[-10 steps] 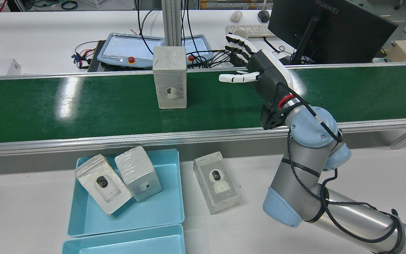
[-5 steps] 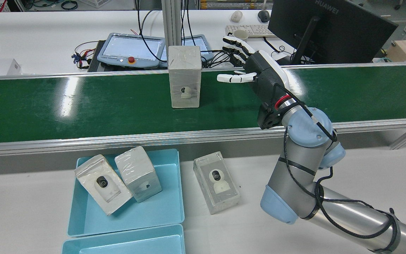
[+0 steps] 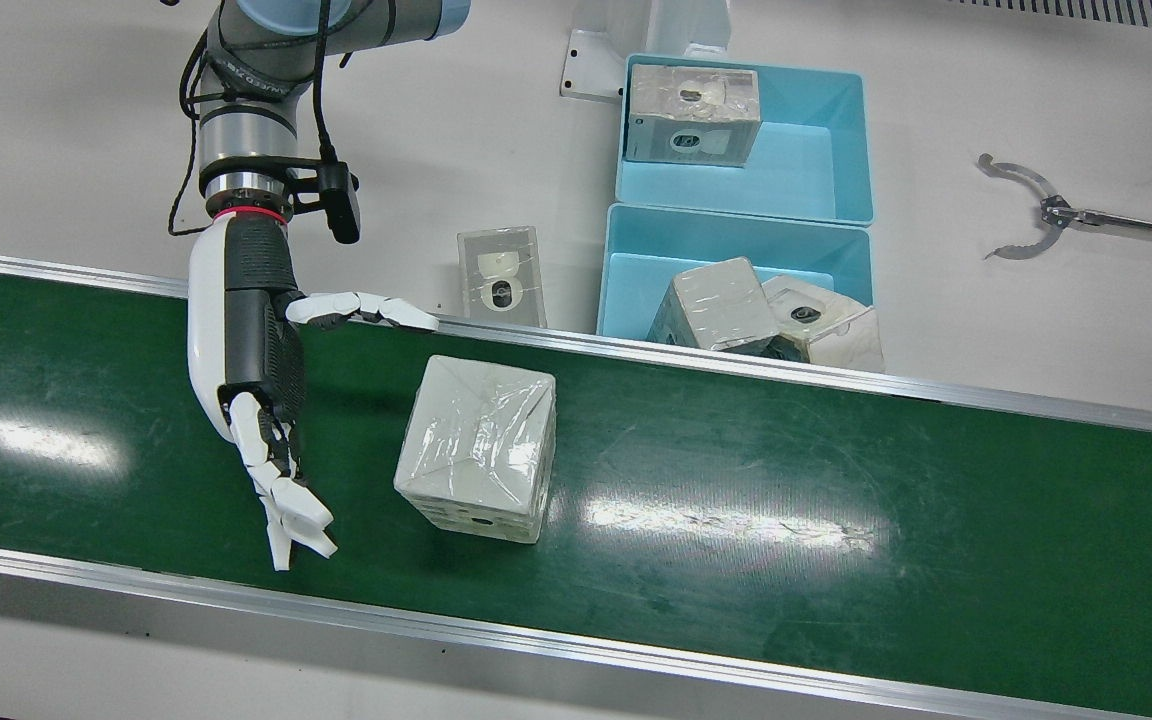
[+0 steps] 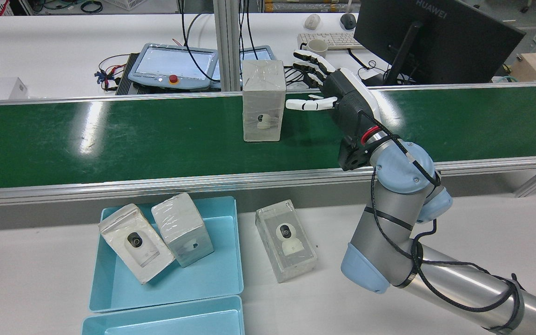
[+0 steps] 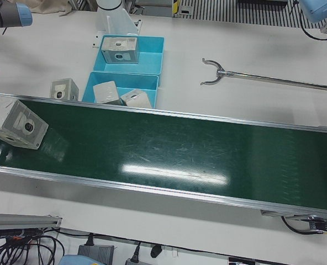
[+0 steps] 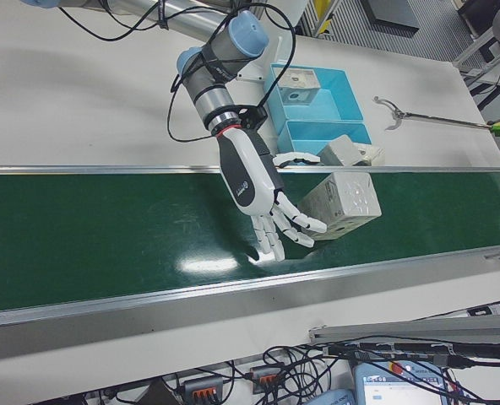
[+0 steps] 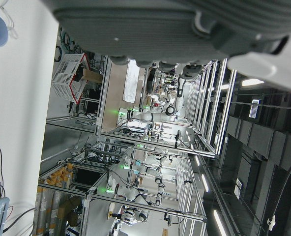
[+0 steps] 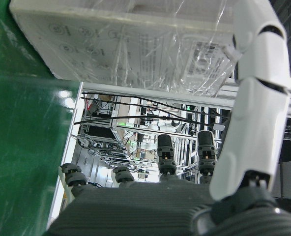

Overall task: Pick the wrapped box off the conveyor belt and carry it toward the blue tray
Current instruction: 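Close the right hand's fingers around the wrapped box and lift it, then carry the held box toward the robot and down over the blue tray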

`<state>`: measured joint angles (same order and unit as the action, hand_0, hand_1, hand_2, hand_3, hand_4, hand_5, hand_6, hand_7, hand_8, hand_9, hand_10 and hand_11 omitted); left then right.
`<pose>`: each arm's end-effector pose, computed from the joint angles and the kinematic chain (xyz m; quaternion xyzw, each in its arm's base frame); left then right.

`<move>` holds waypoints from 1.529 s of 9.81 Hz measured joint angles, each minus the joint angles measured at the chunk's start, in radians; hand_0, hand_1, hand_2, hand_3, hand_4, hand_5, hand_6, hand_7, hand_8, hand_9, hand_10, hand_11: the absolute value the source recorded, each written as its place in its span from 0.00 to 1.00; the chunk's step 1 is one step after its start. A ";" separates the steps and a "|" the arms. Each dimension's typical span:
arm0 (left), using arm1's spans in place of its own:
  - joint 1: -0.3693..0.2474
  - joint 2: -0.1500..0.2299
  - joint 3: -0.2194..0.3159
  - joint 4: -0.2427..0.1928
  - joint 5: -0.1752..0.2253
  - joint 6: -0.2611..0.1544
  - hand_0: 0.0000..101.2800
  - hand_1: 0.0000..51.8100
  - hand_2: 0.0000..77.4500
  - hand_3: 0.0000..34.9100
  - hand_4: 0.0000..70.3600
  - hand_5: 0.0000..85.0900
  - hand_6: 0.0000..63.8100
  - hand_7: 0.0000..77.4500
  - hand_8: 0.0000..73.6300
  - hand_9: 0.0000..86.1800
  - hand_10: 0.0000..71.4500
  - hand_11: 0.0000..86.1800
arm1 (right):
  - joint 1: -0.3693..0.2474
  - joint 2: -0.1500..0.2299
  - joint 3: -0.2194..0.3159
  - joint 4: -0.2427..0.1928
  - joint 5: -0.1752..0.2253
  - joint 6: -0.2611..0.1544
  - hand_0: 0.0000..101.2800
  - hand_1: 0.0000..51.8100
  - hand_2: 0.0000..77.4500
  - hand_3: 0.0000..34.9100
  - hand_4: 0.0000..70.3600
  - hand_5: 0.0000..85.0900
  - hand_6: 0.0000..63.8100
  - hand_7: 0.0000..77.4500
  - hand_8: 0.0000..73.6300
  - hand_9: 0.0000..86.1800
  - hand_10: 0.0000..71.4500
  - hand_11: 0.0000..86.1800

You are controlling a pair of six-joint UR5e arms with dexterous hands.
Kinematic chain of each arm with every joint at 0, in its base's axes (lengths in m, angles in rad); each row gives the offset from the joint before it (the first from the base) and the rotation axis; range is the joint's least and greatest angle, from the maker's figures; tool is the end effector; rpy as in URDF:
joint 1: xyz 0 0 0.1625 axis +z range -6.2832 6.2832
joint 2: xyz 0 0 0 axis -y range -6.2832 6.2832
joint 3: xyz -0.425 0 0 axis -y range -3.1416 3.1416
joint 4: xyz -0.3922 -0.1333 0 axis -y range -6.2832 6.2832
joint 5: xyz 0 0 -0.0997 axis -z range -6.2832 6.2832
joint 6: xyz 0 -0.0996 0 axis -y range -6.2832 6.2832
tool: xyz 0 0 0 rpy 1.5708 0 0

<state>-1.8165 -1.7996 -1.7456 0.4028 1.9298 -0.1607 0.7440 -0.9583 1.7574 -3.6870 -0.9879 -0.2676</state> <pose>-0.2292 -0.5100 0.5220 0.0965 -0.7008 0.7066 0.0167 -0.3312 -0.5606 0.3048 -0.0400 -0.7766 0.6188 0.1109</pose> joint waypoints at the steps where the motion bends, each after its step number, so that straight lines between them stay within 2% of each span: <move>1: 0.000 0.000 0.000 0.000 0.000 0.000 0.00 0.00 0.01 0.00 0.00 0.01 0.00 0.01 0.00 0.01 0.01 0.00 | -0.001 0.001 -0.004 0.000 0.000 0.000 0.44 0.24 0.23 0.87 0.11 0.24 0.00 0.25 0.01 0.06 0.07 0.09; 6: 0.000 0.000 0.000 0.000 0.000 0.000 0.00 0.00 0.01 0.00 0.00 0.01 0.00 0.01 0.01 0.00 0.00 0.00 | -0.003 0.000 -0.058 0.050 -0.003 0.010 0.44 0.24 0.23 0.85 0.12 0.25 0.00 0.25 0.01 0.06 0.07 0.09; 7: 0.000 0.000 0.000 0.000 0.000 0.000 0.00 0.00 0.01 0.00 0.00 0.01 0.00 0.01 0.00 0.00 0.00 0.00 | -0.003 0.000 -0.062 0.054 -0.003 0.010 0.44 0.24 0.23 0.81 0.12 0.25 0.00 0.25 0.01 0.06 0.04 0.08; 9: 0.000 0.000 0.000 0.000 0.000 0.000 0.00 0.00 0.01 0.00 0.00 0.01 0.00 0.01 0.01 0.01 0.00 0.00 | -0.003 0.001 -0.064 0.057 -0.003 0.012 0.44 0.24 0.23 0.81 0.12 0.25 0.00 0.25 0.01 0.06 0.05 0.06; 10: 0.000 0.000 0.000 0.000 0.000 0.000 0.00 0.00 0.01 0.00 0.00 0.01 0.00 0.01 0.01 0.01 0.00 0.00 | -0.004 0.001 -0.064 0.062 -0.003 0.012 0.44 0.21 0.24 0.82 0.14 0.26 0.00 0.25 0.01 0.03 0.08 0.08; 11: 0.000 0.000 0.000 0.000 0.000 0.000 0.00 0.00 0.01 0.00 0.00 0.01 0.00 0.01 0.01 0.00 0.01 0.00 | -0.007 0.001 -0.066 0.076 -0.003 0.012 0.42 0.19 0.26 0.86 0.25 0.35 0.03 0.32 0.04 0.11 0.11 0.14; 12: 0.000 0.000 0.000 0.000 0.000 0.000 0.00 0.00 0.01 0.00 0.00 0.01 0.00 0.01 0.01 0.00 0.01 0.00 | -0.010 0.000 -0.067 0.090 -0.003 0.012 0.42 0.19 0.26 0.86 0.25 0.35 0.03 0.32 0.04 0.11 0.11 0.14; 13: 0.000 0.000 0.000 0.000 0.000 0.000 0.00 0.00 0.01 0.00 0.00 0.01 0.00 0.01 0.01 0.00 0.00 0.00 | -0.012 -0.002 -0.068 0.098 -0.002 0.012 0.33 0.00 0.26 0.83 0.41 0.44 0.37 0.60 0.42 0.40 0.43 0.46; 14: 0.000 0.000 0.000 0.000 0.000 0.000 0.00 0.00 0.01 0.00 0.00 0.01 0.00 0.01 0.01 0.00 0.01 0.00 | -0.013 -0.004 -0.065 0.104 -0.001 0.012 0.33 0.00 0.26 0.83 0.41 0.44 0.37 0.60 0.42 0.40 0.43 0.46; 15: 0.000 0.000 0.000 0.000 0.000 0.000 0.00 0.00 0.01 0.00 0.00 0.01 0.00 0.01 0.01 0.00 0.01 0.00 | -0.013 -0.005 -0.058 0.107 0.000 0.013 0.32 0.00 0.34 0.68 0.47 0.47 0.49 0.68 0.63 0.58 0.47 0.53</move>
<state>-1.8165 -1.7996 -1.7456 0.4028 1.9298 -0.1607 0.7313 -0.9630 1.6991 -3.5799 -0.9883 -0.2541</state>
